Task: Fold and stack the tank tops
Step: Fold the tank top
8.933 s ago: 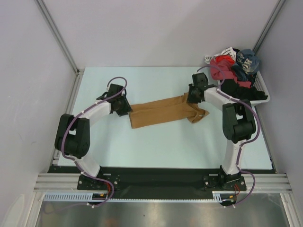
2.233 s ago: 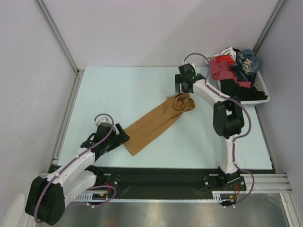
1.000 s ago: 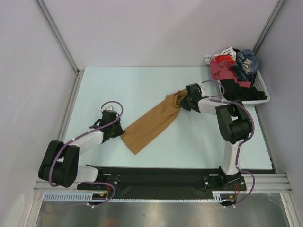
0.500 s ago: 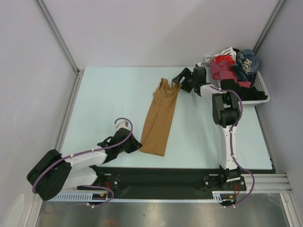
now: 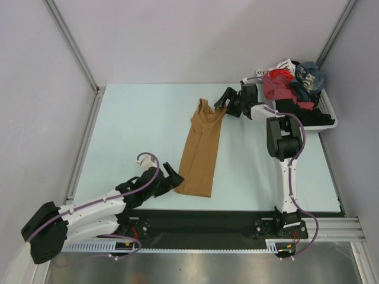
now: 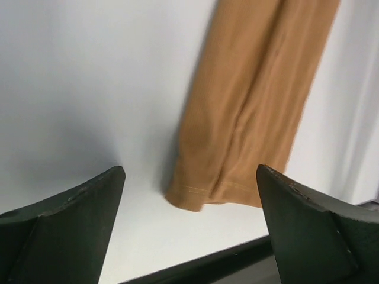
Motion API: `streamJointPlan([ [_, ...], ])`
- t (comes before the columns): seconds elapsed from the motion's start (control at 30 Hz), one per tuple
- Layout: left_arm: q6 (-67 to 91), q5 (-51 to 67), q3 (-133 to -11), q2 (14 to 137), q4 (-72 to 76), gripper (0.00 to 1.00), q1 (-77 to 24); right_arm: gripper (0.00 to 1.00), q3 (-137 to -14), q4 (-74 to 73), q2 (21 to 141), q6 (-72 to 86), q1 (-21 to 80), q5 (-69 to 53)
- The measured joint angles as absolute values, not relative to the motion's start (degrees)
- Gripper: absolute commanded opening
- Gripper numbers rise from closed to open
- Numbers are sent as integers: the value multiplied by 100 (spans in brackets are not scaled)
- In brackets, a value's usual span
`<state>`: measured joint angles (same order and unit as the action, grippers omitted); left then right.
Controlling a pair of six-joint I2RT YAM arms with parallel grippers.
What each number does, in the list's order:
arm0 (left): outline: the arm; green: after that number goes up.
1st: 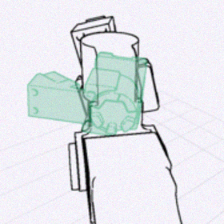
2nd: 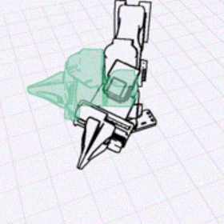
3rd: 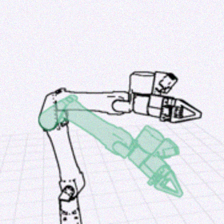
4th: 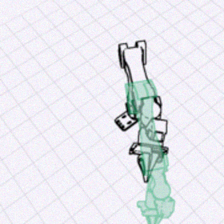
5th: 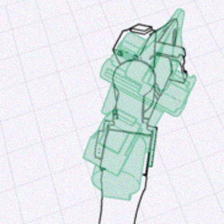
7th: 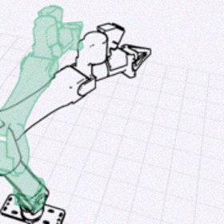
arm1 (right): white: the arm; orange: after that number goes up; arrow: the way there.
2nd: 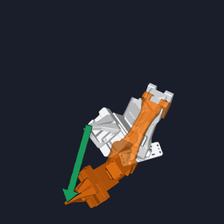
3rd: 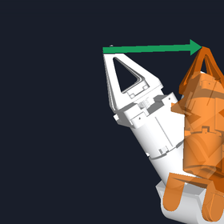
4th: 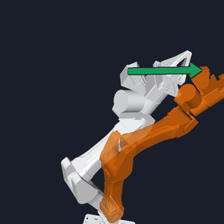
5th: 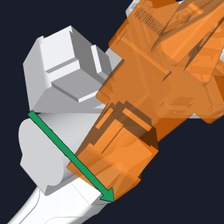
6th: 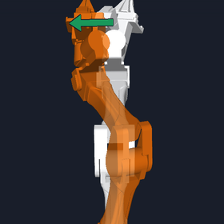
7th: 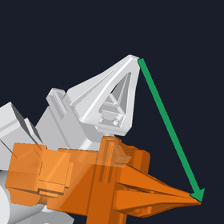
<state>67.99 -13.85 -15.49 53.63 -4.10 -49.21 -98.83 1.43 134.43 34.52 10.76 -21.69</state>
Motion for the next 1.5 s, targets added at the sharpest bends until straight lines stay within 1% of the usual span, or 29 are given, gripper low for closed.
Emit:
streamJointPlan([
  [0.03, 6676, -1417, -1586, 5286, -602, 100, -4825, 84, -9902, 62, 13437, 3404, 1081, -2147],
  [0.07, 6506, -1385, -1623, 5214, -779, 100, -4635, 80, -9933, -23, 13437, 3367, 1092, -2123],
  [0.1, 6331, -1350, -1649, 5159, -923, 100, -4388, 79, -9977, -121, 13437, 3323, 1107, -2058],
  [0.13, 6171, -1321, -1691, 5146, -1044, 100, -4147, 74, -10012, -237, 13437, 3293, 1133, -1975],
  [0.17, 5927, -1262, -1778, 5175, -1190, 100, -3804, 64, -10051, -336, 13437, 3249, 1153, -1883],
  [0.27, 5393, -1151, -2180, 5476, -1437, 98, -3173, 62, -10232, -749, 13443, 3181, 1234, -1470],
  [0.3, 5227, -1127, -2383, 5655, -1461, 96, -3065, 62, -10392, -996, 13467, 3166, 1275, -1286],
  [0.43, 4735, -941, -3120, 6464, -1308, 94, -2998, 61, -11179, -1437, 13675, 3144, 1435, -784],
  [0.6, 4392, -766, -3426, 7157, -1066, 94, -2961, 66, -12116, -1638, 14014, 3144, 1590, -257],
  [0.63, 4320, -725, -3535, 7338, -1085, 91, -2928, 68, -12250, -1678, 14079, 3144, 1610, -165],
  [0.67, 4263, -674, -3684, 7553, -1081, 85, -2880, 75, -12385, -1754, 14134, 3140, 1619, -71],
  [0.7, 4191, -613, -3865, 7776, -1090, 79, -2823, 77, -12464, -1798, 14178, 3138, 1621, -19],
  [0.77, 4038, -556, -4386, 8267, -1140, 78, -2707, 80, -12490, -1868, 14195, 3094, 1616, 102],
  [0.8, 3970, -550, -4613, 8447, -1146, 79, -2672, 80, -12433, -1863, 14178, 3057, 1619, 150],
  [0.87, 3822, -565, -5221, 8844, -1212, 79, -2615, 73, -12151, -1791, 14064, 2934, 1627, 228],
  [0.93, 3686, -596, -5894, 9229, -1328, 76, -2587, 68, -11609, -1697, 13817, 2786, 1632, 202],
  [1.0, 3568, -604, -6506, 9568, -1387, 75, -2567, 66, -11222, -1678, 13609, 2646, 1653, 10],
  [1.07, 3481, -600, -6858, 9765, -1413, 75, -2569, 64, -11168, -1671, 13541, 2545, 1686, -224],
  [1.17, 3398, -576, -6901, 9802, -1448, 75, -2567, 63, -11330, -1684, 13531, 2432, 1756, -589],
  [1.27, 3367, -554, -6781, 9802, -1468, 75, -2563, 66, -11590, -1712, 13531, 2333, 1883, -701],
  [1.4, 3284, -558, -6698, 9806, -1597, 75, -2563, 69, -12088, -1874, 13587, 2152, 2137, -565],
  [1.5, 3234, -578, -6632, 9780, -1614, 75, -2563, 69, -12678, -2032, 13778, 1944, 2383, -207],
])
